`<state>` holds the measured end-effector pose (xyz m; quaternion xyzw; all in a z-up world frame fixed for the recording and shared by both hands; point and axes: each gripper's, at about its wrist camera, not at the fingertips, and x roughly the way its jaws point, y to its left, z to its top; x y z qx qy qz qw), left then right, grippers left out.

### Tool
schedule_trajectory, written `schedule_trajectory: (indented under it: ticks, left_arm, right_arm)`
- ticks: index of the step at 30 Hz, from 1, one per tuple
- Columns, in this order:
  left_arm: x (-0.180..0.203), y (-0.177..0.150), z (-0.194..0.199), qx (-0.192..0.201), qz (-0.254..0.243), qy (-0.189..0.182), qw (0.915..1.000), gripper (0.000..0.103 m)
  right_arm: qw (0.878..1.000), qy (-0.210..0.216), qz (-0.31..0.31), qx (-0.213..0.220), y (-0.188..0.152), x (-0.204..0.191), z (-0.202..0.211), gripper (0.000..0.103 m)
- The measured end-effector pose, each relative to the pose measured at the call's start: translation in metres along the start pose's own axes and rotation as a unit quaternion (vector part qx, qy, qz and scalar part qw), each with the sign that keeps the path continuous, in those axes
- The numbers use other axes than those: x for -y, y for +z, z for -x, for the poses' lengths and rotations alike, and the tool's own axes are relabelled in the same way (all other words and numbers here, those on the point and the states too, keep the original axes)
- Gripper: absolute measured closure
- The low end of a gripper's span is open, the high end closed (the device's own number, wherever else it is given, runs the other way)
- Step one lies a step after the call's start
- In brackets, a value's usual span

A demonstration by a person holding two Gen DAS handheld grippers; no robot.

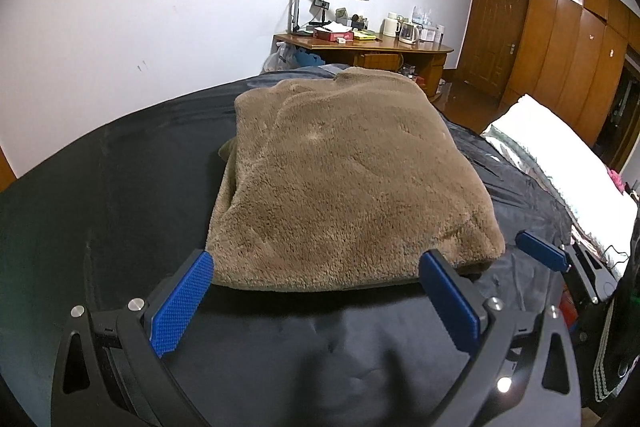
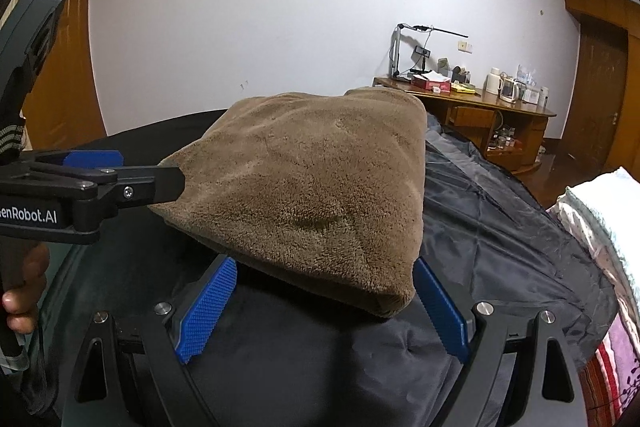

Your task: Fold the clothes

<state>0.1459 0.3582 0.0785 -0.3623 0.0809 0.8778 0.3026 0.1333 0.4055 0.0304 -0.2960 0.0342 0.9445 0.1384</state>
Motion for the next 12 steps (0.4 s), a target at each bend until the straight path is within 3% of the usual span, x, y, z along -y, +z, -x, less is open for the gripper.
schedule_trajectory:
  ticks: [12]
  left_arm:
    - [-0.0024, -0.0072, -0.0053, -0.003, -0.004, 0.002, 1.0000, 0.000]
  right_arm:
    - [1.000, -0.003, 0.005, -0.006, -0.0043, -0.0061, -0.0066, 0.011]
